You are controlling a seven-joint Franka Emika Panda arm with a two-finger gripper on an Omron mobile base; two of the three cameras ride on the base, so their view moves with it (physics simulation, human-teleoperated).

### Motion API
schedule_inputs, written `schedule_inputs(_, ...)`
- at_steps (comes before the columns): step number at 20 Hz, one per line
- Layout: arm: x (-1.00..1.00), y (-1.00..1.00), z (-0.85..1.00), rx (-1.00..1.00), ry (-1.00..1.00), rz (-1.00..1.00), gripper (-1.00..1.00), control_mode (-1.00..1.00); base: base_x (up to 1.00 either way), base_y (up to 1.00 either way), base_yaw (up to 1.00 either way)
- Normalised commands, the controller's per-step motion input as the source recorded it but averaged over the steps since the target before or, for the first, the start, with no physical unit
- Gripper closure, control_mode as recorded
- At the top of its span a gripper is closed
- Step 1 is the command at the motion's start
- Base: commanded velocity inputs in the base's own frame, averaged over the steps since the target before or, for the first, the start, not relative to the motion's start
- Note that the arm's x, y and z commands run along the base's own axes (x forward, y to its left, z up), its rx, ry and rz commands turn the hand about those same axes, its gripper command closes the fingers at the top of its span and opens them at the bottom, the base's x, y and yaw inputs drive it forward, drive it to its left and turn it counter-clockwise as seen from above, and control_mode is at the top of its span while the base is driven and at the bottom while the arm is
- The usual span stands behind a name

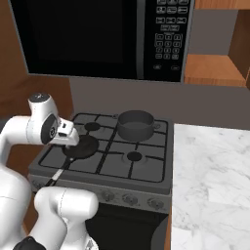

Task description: Move the pot and pan from the stove into the sink.

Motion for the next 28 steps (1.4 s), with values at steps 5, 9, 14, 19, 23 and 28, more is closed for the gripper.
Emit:
schedule_inputs(5, 0.0, 0.02, -0.31, 0.01, -0.01, -0.04, -1.0, -1.0, 0.0, 0.0, 0.0)
schedule_inputs(9, 0.0, 0.06, -0.27, 0.01, -0.05, -0.03, -1.0, -1.0, 0.0, 0.0, 0.0)
schedule_inputs(14, 0.0, 0.09, -0.3, 0.0, -0.04, -0.03, -1.0, -1.0, 0.0, 0.0, 0.0)
schedule_inputs(19, 0.0, 0.09, -0.29, 0.01, -0.03, -0.02, -1.0, -1.0, 0.0, 0.0, 0.0)
schedule_inputs(23, 0.0, 0.06, -0.3, 0.01, -0.02, -0.02, -1.0, -1.0, 0.0, 0.0, 0.0)
schedule_inputs(28, 0.0, 0.04, -0.29, 0.02, -0.02, -0.02, -1.0, -1.0, 0.0, 0.0, 0.0)
